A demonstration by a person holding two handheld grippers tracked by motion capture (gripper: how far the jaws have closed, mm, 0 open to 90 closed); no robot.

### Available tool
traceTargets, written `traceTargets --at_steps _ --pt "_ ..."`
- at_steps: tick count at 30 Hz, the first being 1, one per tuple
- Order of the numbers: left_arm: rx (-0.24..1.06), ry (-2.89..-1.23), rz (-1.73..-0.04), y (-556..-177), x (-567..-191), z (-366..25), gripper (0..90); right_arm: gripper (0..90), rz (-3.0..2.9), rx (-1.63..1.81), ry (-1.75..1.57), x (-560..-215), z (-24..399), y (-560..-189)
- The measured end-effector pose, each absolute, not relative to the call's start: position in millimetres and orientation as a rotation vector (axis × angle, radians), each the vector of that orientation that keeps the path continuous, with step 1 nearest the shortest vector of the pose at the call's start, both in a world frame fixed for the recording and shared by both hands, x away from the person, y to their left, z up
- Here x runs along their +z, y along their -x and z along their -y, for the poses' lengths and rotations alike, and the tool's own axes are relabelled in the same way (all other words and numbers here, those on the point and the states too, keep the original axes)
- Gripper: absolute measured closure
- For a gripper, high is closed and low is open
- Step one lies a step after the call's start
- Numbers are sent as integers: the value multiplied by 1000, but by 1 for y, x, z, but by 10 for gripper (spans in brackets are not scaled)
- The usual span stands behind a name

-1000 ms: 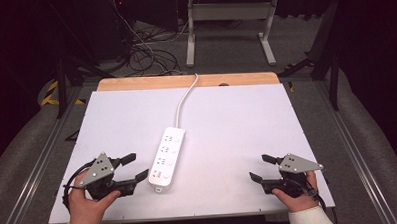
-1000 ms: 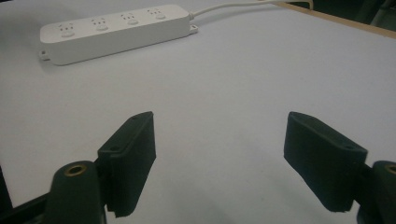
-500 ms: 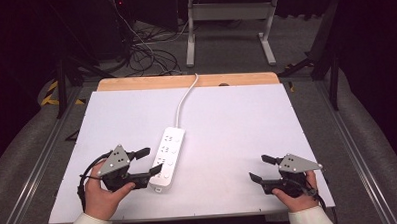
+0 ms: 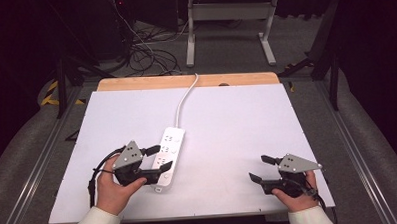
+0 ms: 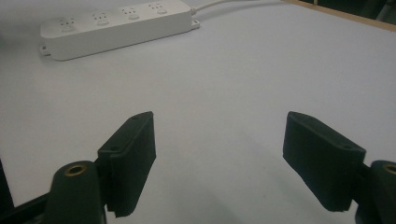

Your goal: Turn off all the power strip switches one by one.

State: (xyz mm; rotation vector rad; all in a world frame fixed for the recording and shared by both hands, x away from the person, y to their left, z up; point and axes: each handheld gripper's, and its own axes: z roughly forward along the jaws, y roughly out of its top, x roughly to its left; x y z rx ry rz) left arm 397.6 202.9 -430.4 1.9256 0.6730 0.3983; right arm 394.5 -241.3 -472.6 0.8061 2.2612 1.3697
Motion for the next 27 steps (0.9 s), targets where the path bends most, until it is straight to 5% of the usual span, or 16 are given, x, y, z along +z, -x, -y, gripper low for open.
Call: traceTargets --at_steps 10,16,22,27 --pt "403 -1952 -665 -402 -432 -198 384 267 -2265 1365 -805 -473 241 -395" --pt "364 -1960 -664 -403 -432 -200 540 267 -2264 1364 -807 -473 242 -395" --pt "290 -1987 -731 -401 -427 -205 900 267 -2265 1365 -807 -473 241 -395" --pt "259 -2043 -766 -404 -427 -204 900 267 -2266 1362 -807 -473 241 -395"
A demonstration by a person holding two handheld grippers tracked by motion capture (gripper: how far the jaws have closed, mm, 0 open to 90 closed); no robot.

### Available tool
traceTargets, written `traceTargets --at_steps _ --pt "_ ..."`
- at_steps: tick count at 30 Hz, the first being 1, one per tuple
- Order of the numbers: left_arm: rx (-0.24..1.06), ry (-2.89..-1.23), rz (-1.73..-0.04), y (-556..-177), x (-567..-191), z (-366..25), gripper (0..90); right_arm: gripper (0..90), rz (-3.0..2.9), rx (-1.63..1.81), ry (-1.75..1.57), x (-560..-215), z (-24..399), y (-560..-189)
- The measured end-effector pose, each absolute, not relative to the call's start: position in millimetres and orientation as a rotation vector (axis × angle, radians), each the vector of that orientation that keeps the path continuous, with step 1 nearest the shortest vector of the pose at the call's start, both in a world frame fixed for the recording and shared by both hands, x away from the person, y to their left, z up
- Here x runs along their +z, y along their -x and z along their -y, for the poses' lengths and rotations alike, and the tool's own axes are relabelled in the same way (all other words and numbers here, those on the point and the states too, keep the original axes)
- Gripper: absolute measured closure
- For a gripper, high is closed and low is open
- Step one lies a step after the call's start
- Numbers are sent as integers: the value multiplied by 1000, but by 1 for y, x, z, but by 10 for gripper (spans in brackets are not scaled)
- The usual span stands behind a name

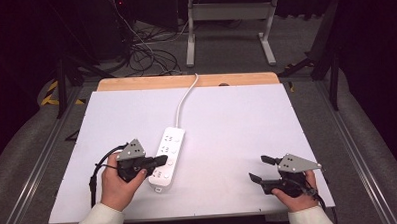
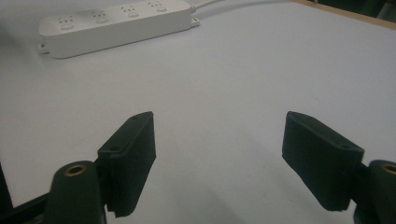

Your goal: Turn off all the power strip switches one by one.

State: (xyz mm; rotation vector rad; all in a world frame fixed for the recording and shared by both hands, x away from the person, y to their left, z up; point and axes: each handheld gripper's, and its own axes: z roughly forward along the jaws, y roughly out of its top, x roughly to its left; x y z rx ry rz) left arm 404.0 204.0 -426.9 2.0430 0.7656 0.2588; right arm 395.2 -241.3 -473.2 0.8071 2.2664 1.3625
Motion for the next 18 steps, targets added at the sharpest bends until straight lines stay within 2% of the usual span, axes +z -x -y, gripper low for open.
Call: traceTargets --at_steps 11,18 --pt "230 -2225 -780 -410 -428 -194 900 267 -2270 1359 -810 -473 241 -395" --pt "165 -2297 -791 -414 -432 -188 900 266 -2274 1354 -809 -474 241 -395"
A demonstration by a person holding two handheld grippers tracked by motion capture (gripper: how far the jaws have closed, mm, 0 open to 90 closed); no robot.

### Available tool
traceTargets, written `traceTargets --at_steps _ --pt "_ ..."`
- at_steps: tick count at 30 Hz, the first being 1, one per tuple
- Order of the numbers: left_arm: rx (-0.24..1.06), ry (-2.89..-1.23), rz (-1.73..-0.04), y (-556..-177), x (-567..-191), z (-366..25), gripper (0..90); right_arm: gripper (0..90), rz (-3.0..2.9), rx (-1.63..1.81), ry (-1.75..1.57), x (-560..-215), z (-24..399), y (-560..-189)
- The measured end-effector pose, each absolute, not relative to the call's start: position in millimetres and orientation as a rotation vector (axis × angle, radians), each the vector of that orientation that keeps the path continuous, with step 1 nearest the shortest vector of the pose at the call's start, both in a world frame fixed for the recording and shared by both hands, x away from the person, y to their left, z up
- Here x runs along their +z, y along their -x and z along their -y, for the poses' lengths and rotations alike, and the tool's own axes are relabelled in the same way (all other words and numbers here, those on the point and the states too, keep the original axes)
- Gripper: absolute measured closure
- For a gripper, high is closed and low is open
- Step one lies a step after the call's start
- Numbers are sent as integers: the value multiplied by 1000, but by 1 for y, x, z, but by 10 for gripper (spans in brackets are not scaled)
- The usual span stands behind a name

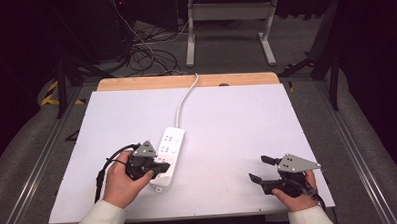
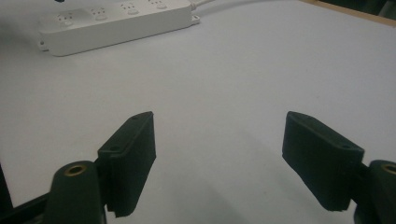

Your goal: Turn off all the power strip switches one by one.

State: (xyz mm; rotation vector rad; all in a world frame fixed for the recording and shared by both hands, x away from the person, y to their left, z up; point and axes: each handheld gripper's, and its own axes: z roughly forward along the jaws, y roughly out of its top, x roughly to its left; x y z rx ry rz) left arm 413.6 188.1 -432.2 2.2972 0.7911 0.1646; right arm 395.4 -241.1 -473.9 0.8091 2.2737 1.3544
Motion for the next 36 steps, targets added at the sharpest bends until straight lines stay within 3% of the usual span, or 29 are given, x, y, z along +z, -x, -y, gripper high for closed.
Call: traceTargets --at_steps 15,36 --pt "122 -2427 -828 -417 -441 -177 900 266 -2281 1353 -812 -475 241 -396" --pt "136 -2389 -844 -415 -448 -179 900 266 -2282 1354 -806 -475 241 -395"
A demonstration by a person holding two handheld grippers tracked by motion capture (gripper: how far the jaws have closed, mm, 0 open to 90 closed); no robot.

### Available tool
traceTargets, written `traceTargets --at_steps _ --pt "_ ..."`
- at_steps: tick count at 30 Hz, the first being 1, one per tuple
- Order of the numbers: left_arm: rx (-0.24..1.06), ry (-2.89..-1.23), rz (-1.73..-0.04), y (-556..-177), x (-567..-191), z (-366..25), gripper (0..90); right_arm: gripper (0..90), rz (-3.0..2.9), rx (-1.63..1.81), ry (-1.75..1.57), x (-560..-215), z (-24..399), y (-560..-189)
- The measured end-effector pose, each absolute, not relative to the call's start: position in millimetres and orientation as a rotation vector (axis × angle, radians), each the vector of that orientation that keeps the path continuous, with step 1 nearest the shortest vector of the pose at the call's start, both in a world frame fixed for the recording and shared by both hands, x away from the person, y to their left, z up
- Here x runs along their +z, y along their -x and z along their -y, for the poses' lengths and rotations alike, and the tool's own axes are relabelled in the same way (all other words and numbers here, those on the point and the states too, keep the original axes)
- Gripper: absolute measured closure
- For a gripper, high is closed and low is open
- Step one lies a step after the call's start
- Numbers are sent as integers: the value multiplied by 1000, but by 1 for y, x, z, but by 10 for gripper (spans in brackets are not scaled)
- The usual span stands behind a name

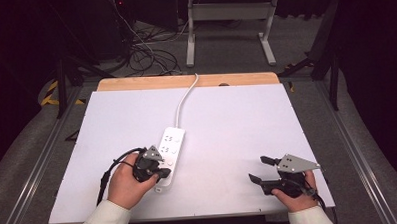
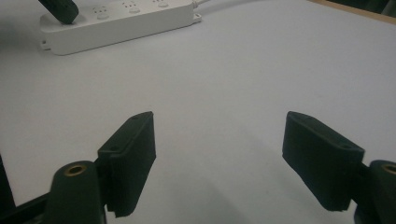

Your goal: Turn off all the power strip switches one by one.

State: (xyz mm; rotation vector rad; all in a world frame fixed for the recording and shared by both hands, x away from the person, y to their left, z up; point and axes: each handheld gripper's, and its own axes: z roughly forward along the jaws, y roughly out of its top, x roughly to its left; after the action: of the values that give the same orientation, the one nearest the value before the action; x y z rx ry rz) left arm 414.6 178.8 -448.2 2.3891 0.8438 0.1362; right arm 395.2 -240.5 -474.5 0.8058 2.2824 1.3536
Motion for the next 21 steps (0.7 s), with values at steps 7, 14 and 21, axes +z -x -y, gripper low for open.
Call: traceTargets --at_steps 7,14,21 --pt "165 -2397 -836 -414 -450 -177 900 265 -2283 1354 -803 -474 240 -395" --pt "239 -2256 -834 -408 -443 -181 900 264 -2276 1360 -806 -474 240 -394" --pt "248 -2179 -800 -406 -426 -183 900 264 -2286 1352 -809 -475 240 -396"
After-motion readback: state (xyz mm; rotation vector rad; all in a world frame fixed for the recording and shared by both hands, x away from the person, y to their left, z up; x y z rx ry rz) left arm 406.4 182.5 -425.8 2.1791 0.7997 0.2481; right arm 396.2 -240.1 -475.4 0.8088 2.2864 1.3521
